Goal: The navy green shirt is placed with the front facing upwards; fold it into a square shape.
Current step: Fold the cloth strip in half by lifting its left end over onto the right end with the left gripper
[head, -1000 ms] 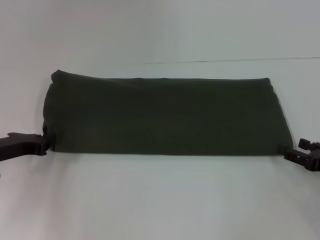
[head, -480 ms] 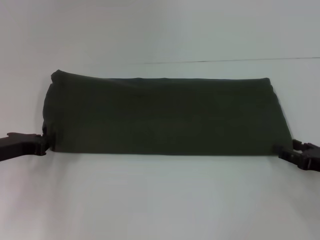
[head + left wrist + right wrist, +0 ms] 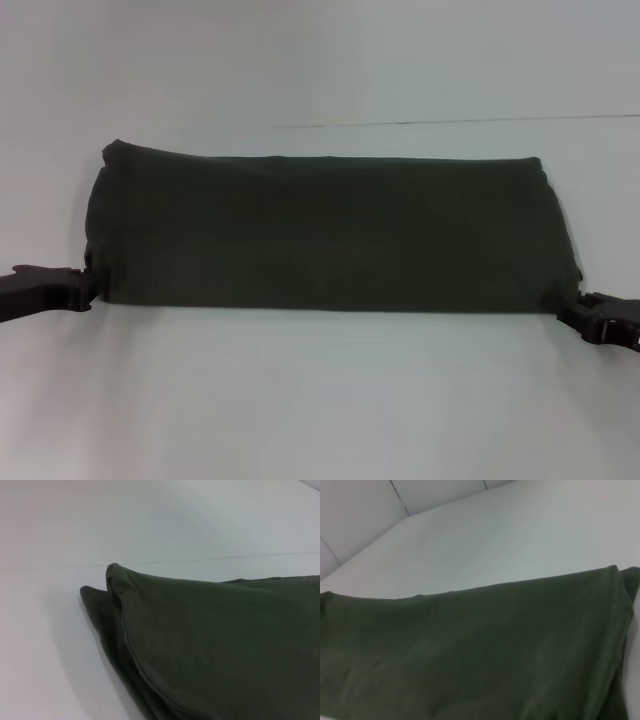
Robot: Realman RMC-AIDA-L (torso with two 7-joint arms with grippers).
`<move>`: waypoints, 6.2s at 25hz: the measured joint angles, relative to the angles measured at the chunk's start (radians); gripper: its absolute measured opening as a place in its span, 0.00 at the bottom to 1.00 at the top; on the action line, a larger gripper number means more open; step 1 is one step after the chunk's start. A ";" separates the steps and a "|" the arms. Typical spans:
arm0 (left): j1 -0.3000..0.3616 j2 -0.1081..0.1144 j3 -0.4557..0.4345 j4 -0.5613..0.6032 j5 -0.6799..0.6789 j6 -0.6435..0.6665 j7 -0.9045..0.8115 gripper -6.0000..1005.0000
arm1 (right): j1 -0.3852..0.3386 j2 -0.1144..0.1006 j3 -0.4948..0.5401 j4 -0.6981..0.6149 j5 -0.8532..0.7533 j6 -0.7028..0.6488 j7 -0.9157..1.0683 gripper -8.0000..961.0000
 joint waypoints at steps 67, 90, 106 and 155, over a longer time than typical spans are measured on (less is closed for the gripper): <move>0.314 -0.009 -0.328 0.149 -0.041 0.413 0.320 0.04 | -0.140 0.004 0.036 0.077 -0.027 -0.299 -0.253 0.08; 0.295 -0.002 -0.475 0.151 -0.065 0.431 0.276 0.46 | -0.144 -0.019 0.177 0.049 -0.020 -0.370 -0.285 0.57; 0.106 0.030 -0.310 0.031 -0.146 0.374 0.058 0.72 | 0.073 -0.001 0.110 0.056 -0.035 -0.365 -0.278 0.81; 0.169 0.029 -0.190 0.158 -0.116 0.221 -0.200 0.71 | 0.176 0.006 0.085 0.155 -0.034 -0.265 -0.260 0.80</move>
